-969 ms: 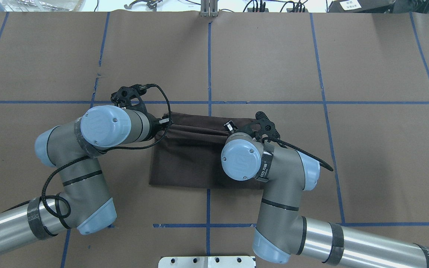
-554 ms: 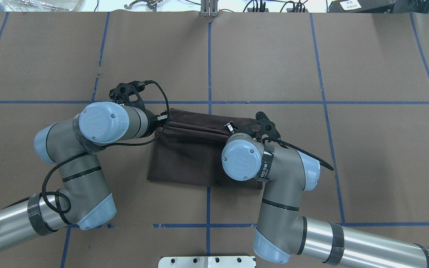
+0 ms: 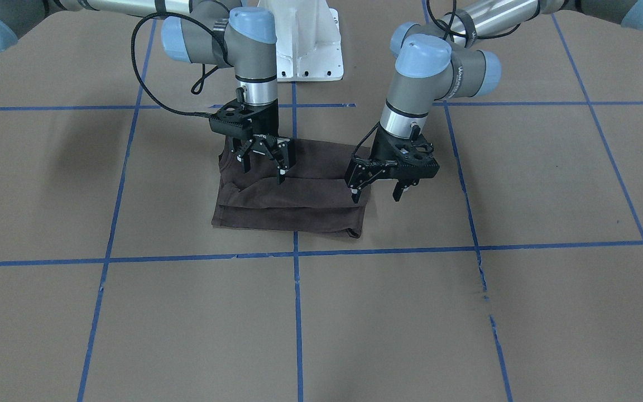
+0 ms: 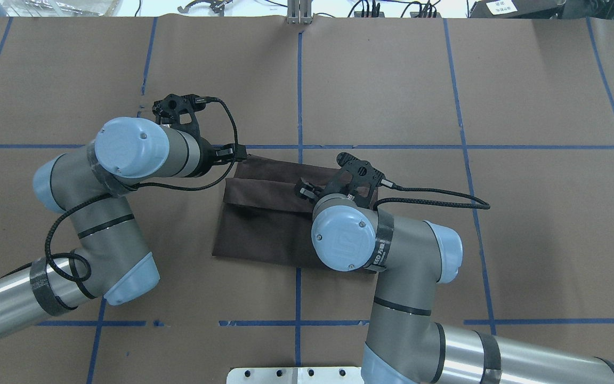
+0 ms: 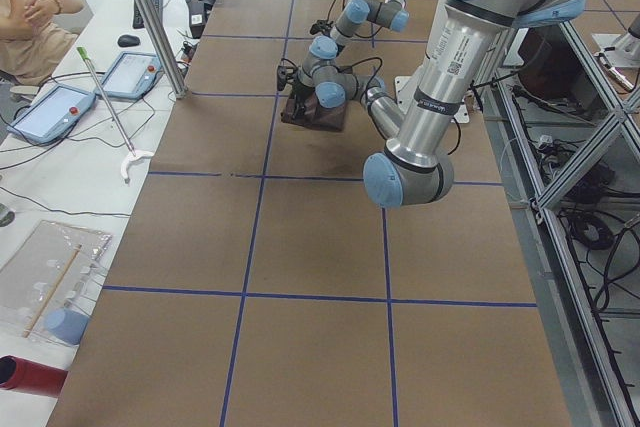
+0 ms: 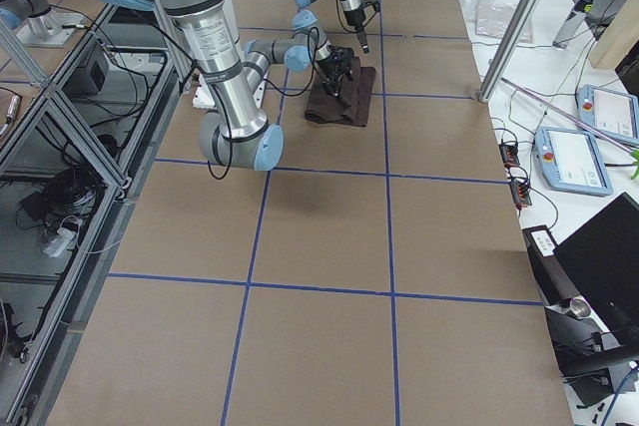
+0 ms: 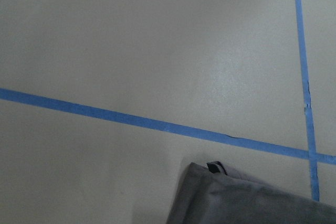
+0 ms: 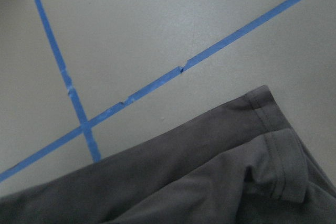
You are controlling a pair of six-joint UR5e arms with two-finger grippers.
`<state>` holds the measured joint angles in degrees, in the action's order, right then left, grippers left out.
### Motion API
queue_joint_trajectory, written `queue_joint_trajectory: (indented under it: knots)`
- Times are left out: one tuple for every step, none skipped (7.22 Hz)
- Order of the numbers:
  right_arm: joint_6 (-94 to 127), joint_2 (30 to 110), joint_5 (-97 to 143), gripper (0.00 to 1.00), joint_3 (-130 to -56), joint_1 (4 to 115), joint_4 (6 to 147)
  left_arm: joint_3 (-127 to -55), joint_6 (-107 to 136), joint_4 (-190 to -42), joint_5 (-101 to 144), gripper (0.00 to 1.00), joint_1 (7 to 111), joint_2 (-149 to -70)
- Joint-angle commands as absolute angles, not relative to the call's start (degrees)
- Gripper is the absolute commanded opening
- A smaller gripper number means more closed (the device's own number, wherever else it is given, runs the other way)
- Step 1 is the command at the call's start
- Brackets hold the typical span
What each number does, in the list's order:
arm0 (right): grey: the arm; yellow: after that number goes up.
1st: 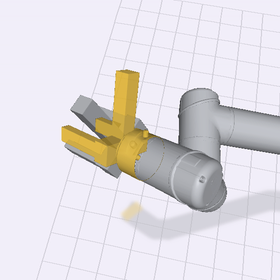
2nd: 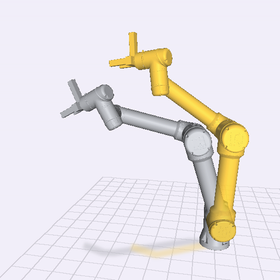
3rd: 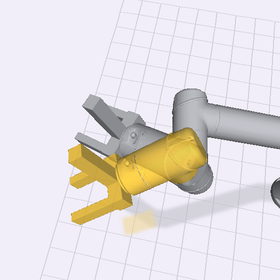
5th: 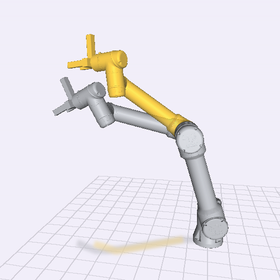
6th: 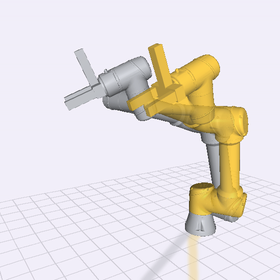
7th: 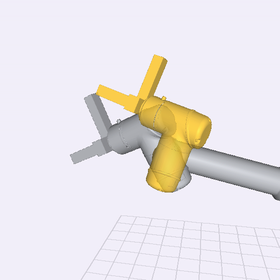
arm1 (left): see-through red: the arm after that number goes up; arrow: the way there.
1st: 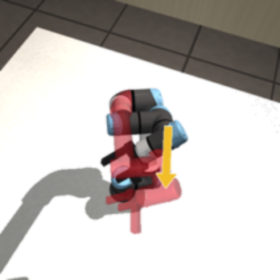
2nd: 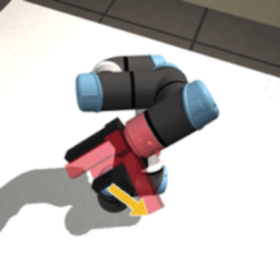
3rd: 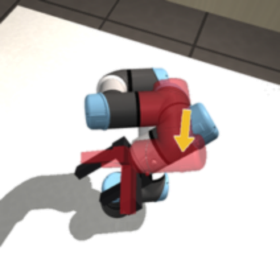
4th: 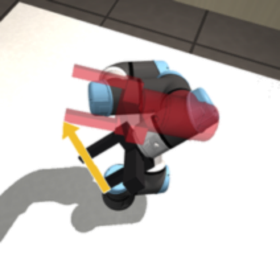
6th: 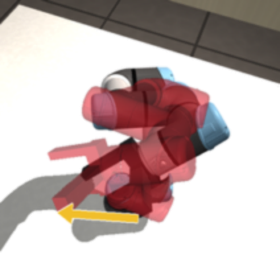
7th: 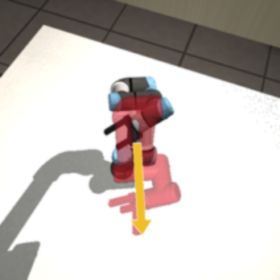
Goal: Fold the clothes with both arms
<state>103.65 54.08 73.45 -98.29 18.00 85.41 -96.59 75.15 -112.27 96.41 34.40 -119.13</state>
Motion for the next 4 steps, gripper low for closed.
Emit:
queue_joint_trajectory:
  knots:
    - [90.06, 54.58, 69.19, 1.00, -98.09, 13.12, 85.52, -96.77, 71.72, -112.24, 98.61, 1.00, 36.04, -118.83]
    - [82.87, 54.93, 68.21, 1.00, -96.69, 12.49, 85.52, -96.77, 71.81, -112.32, 98.61, 1.00, 36.04, -118.83]
    - [77.40, 54.84, 68.03, 1.00, -95.90, 12.48, 85.52, -96.85, 71.89, -112.32, 98.61, 1.00, 36.04, -118.74]
    - [75.78, 54.76, 68.03, 1.00, -94.84, 12.74, 85.52, -96.86, 71.89, -112.32, 98.61, 1.00, 36.04, -118.74]
